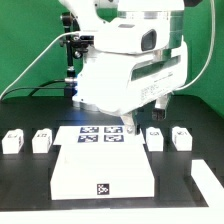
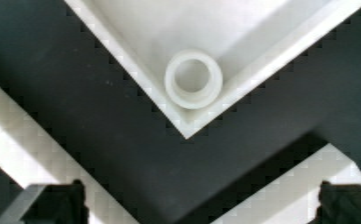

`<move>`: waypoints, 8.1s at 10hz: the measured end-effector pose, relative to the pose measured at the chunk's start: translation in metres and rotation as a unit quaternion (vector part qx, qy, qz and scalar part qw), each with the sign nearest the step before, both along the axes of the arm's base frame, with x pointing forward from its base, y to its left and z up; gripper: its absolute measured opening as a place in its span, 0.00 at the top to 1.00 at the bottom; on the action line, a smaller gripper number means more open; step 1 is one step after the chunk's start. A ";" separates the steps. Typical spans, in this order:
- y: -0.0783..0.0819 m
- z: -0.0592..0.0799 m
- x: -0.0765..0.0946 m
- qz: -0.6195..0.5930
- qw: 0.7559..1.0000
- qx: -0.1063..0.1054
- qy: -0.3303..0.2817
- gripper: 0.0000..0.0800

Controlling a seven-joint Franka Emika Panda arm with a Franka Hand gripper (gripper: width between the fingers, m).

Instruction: Assemble one leg

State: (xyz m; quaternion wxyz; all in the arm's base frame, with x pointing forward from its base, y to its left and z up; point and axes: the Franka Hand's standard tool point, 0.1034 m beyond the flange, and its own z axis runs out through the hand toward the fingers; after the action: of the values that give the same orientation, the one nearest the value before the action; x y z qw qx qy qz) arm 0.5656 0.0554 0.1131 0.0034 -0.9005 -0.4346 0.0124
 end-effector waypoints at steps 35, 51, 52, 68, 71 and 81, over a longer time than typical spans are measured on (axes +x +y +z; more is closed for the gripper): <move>-0.062 -0.107 -0.153 0.314 0.949 0.019 0.004 0.93; 0.016 -0.107 -0.069 0.321 0.946 0.033 -0.024 0.93; 0.016 -0.107 -0.069 0.322 0.946 0.033 -0.023 0.93; 0.011 -0.104 -0.067 0.323 0.945 0.032 -0.025 0.19; 0.011 -0.064 -0.066 0.292 0.956 0.019 -0.033 0.19; 0.103 -0.053 -0.104 -0.363 0.931 0.045 -0.005 0.19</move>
Offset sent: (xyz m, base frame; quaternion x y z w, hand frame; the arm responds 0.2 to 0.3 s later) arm 0.0000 0.0000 0.0000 0.0000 0.0000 0.0000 1.0000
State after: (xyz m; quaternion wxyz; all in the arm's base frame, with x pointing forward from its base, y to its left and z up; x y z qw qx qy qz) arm 0.4620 0.1587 0.0598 0.0462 -0.9958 -0.0785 -0.0133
